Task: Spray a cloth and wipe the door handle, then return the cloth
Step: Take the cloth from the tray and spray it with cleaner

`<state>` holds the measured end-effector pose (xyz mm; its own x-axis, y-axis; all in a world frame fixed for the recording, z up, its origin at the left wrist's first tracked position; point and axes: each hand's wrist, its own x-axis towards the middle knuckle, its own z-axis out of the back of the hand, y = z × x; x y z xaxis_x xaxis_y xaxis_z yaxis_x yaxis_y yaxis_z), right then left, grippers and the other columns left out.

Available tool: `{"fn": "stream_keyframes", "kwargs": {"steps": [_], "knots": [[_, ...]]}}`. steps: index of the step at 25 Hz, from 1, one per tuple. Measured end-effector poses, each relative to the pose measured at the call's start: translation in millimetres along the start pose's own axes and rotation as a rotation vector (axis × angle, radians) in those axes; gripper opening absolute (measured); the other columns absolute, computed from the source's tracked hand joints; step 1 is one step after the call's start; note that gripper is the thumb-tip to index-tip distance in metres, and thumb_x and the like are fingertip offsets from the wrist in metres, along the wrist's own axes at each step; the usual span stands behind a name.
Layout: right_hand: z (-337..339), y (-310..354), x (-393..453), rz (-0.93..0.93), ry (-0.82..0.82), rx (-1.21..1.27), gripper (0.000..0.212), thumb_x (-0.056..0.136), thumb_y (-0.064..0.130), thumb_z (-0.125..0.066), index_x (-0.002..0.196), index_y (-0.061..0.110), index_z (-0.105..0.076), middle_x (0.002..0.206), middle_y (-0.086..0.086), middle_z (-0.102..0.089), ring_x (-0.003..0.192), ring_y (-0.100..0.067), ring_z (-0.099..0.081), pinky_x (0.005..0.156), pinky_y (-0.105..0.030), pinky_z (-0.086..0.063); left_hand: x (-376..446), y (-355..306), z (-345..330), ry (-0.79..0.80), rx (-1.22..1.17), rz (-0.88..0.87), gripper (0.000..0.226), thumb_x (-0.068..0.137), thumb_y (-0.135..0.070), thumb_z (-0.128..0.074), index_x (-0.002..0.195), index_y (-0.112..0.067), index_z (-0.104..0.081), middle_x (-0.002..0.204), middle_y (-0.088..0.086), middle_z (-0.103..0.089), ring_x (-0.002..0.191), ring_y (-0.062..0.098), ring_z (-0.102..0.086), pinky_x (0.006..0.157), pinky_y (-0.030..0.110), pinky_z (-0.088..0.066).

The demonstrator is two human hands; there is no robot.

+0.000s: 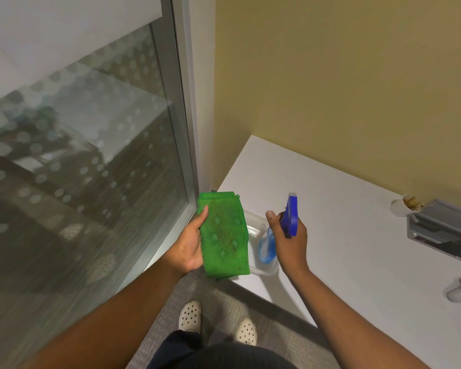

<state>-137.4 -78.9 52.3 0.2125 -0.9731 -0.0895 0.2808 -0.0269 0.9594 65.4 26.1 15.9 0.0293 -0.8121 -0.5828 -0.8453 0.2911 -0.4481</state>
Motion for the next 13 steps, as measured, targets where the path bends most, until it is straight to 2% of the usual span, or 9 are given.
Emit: {"fn": "stream_keyframes", "kwargs": {"steps": [4, 7, 9, 13], "knots": [[-3, -14, -2, -0.019, -0.023, -0.017, 0.033, 0.099, 0.028, -0.076, 0.08, 0.011, -0.055, 0.067, 0.002, -0.053, 0.062, -0.013, -0.049, 0.064, -0.019, -0.044, -1, 2, -1, -0.023, -0.006, 0.024, 0.064, 0.101, -0.058, -0.051, 0.14, -0.009, -0.067, 0.142, 0.022, -0.067, 0.123, 0.039, -0.069, 0.111, 0.059, -0.047], [0, -26, -6, -0.028, -0.02, -0.02, 0.029, 0.099, 0.025, -0.076, 0.083, 0.01, -0.056, 0.07, 0.002, -0.055, 0.065, -0.014, -0.051, 0.063, -0.01, -0.044, -2, 4, -4, -0.037, -0.022, 0.028, 0.062, 0.102, -0.057, -0.05, 0.137, -0.008, -0.069, 0.138, 0.022, -0.069, 0.119, 0.039, -0.072, 0.106, 0.058, -0.049], [2, -32, -8, -0.042, -0.009, -0.023, 0.025, 0.1, 0.023, -0.075, 0.089, 0.008, -0.058, 0.074, 0.002, -0.058, 0.068, -0.014, -0.055, 0.069, -0.018, -0.048, -3, 5, -6, -0.033, -0.038, 0.03, 0.062, 0.102, -0.056, -0.051, 0.135, -0.007, -0.07, 0.137, 0.022, -0.07, 0.118, 0.039, -0.073, 0.104, 0.057, -0.052], [5, -34, -6, -0.062, 0.001, -0.032, 0.018, 0.099, 0.02, -0.074, 0.097, 0.009, -0.06, 0.079, 0.002, -0.061, 0.07, 0.002, -0.062, 0.075, -0.027, -0.049, -5, 6, -5, -0.029, -0.05, 0.044, 0.061, 0.101, -0.056, -0.051, 0.131, -0.007, -0.074, 0.136, 0.022, -0.07, 0.119, 0.039, -0.072, 0.096, 0.056, -0.059]]}}
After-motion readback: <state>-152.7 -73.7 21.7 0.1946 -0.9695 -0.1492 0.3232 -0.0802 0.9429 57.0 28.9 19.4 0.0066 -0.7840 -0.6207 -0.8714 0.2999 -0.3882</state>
